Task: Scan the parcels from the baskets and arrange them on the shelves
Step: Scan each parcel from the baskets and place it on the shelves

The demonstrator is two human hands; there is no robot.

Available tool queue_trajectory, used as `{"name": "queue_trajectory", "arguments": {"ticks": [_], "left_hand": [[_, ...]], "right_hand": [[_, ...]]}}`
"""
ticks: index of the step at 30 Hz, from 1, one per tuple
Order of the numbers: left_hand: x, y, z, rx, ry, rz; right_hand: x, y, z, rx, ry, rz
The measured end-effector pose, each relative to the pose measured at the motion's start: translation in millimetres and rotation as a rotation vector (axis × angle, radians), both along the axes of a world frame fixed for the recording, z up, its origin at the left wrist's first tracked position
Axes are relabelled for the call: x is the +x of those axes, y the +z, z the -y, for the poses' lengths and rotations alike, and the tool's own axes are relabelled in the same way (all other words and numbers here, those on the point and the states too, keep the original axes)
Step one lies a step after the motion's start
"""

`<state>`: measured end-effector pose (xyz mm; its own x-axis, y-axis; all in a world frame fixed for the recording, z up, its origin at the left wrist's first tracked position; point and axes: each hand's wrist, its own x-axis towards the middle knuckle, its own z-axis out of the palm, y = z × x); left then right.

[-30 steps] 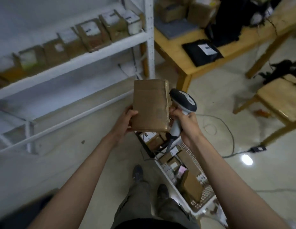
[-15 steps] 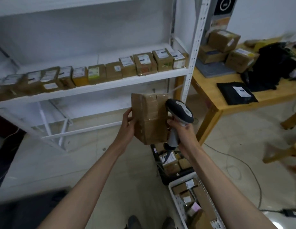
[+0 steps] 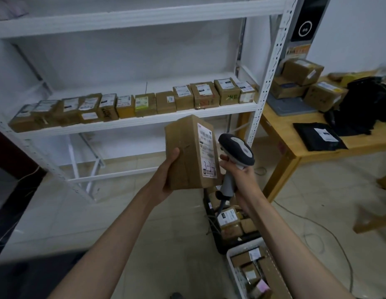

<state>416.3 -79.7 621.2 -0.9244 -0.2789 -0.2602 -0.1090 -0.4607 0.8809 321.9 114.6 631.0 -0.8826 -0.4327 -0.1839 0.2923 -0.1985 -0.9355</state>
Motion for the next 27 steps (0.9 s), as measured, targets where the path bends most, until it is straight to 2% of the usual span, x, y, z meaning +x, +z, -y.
{"name": "queue_trajectory", "arguments": {"ticks": [2, 4, 6, 9, 12, 19, 24, 27], "left_hand": [[4, -2, 0, 0.057, -0.034, -0.043], [7, -2, -1, 0.007, -0.049, -0.041], [8, -2, -1, -0.136, 0.057, -0.005], [13, -4, 6, -0.474, 0.367, 0.068], [22, -7, 14, -0.704, 0.375, 0.042], [52, -5, 24, -0.65, 0.07, 0.103], [63, -4, 37, -0.687, 0.003, 0.189], [68, -7, 42, -0.626, 0.052, 0.173]], "right_hand": [[6, 1, 0, -0.009, 0.04, -0.007], [12, 1, 1, 0.001, 0.069, -0.015], [18, 0, 3, 0.025, 0.07, -0.016], [24, -1, 4, 0.04, 0.059, -0.027], [31, -2, 6, 0.06, 0.059, -0.036], [47, 7, 22, 0.099, 0.091, -0.04], [56, 14, 33, 0.119, 0.11, -0.06], [60, 17, 39, 0.127, 0.112, -0.089]]}}
